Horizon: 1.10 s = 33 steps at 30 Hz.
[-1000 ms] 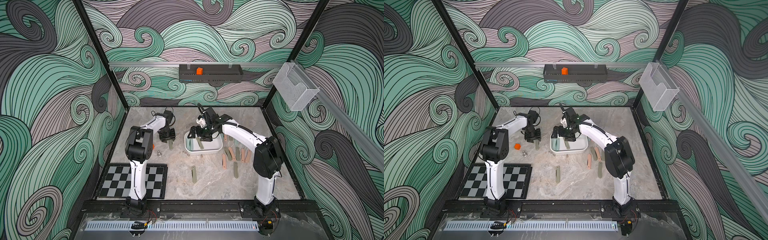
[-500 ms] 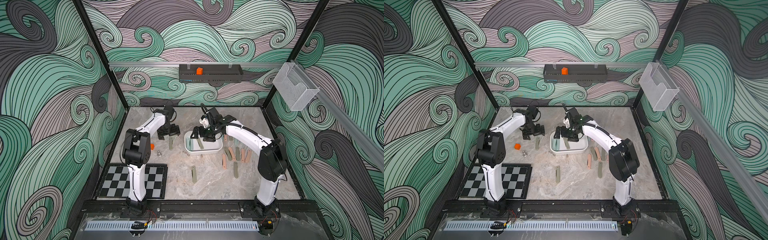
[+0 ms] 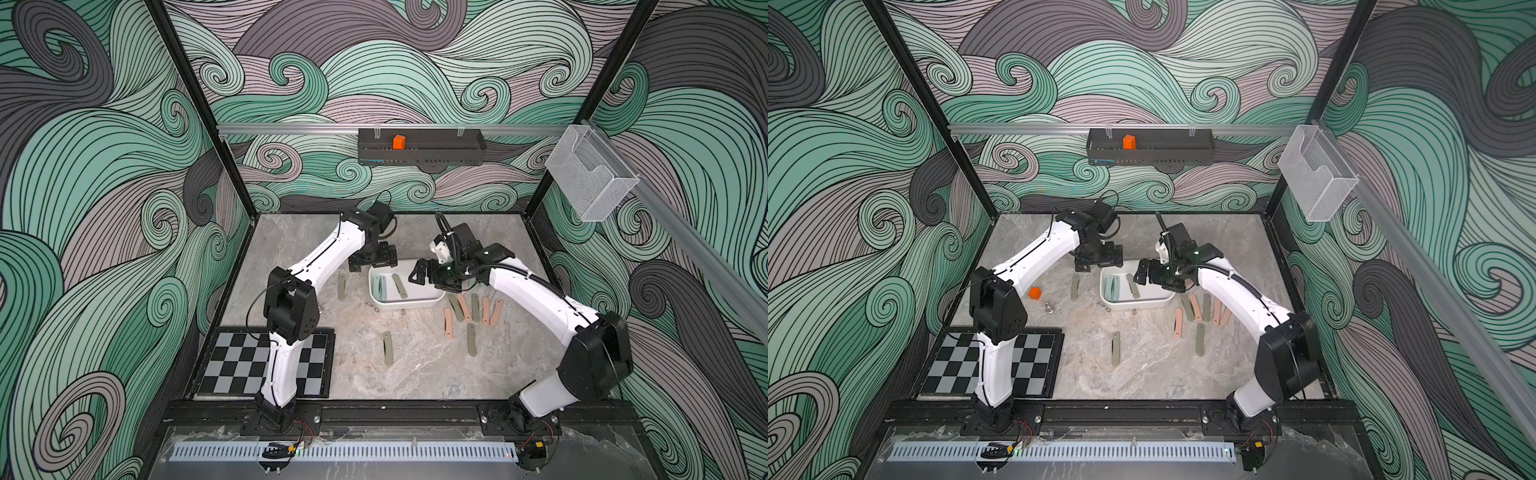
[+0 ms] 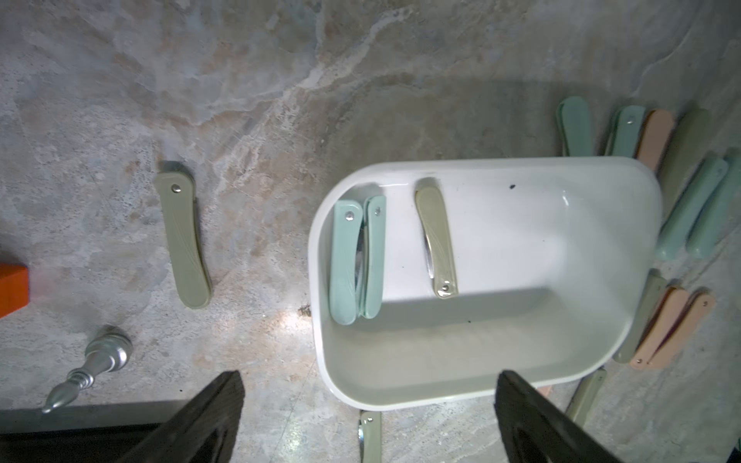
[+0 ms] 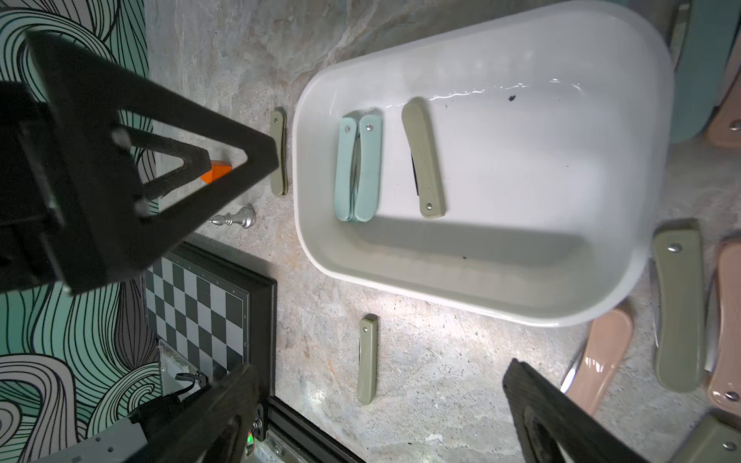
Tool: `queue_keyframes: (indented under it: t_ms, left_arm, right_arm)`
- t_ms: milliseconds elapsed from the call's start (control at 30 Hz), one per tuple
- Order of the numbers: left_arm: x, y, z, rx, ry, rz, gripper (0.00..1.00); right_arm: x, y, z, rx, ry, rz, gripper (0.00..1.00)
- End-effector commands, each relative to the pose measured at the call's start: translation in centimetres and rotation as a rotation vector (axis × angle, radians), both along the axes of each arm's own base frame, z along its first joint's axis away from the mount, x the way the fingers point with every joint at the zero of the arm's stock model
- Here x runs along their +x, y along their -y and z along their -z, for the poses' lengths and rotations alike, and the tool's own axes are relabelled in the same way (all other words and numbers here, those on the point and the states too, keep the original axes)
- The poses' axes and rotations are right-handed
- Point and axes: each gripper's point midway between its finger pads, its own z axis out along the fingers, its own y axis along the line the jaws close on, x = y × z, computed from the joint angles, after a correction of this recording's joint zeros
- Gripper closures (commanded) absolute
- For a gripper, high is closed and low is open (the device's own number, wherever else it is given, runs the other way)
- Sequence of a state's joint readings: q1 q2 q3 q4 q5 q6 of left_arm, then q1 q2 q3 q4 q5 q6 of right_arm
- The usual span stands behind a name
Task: Take the fruit knife out of the storage box
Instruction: Place the fruit knife at the center of the board, then pick up the fruit knife from the storage box.
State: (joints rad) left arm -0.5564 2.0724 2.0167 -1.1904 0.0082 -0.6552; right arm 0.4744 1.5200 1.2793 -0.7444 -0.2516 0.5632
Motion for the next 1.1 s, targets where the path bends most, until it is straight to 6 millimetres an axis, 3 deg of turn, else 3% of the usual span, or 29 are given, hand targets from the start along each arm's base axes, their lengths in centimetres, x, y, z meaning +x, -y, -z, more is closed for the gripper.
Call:
queue_keyframes:
  t_ms: [0, 300, 533, 667, 900, 1067]
  left_arm:
    - [-0.9, 0.8, 1.2, 0.014, -0.067, -0.081, 0.03]
    - [-0.7, 4.6, 3.8, -0.024, -0.127, -0.168, 0.11]
    - [-0.6, 5.6, 6.2, -0.009, -0.170, -0.248, 0.19]
    - [-0.1, 6.7, 7.7, -0.023, -0.195, -0.252, 0.33]
    - [0.6, 8.1, 9.4, 0.013, -0.193, -0.199, 0.38]
    - [0.2, 8.0, 10.9, 0.049, -0.209, -0.191, 0.38]
  right_arm:
    - [-0.5, 1.5, -0.3, -0.017, 0.021, 0.047, 0.02]
    - [-1.4, 3.9, -0.2, -0.042, 0.042, 0.102, 0.02]
    - [-1.1, 4.8, -0.2, -0.050, 0.049, 0.126, 0.02]
    - [-1.1, 5.2, 0.1, -0.055, 0.047, 0.139, 0.02]
    - [-1.1, 5.7, 0.1, -0.057, 0.050, 0.148, 0.02]
    - [-1.2, 6.3, 0.0, -0.057, 0.058, 0.154, 0.02]
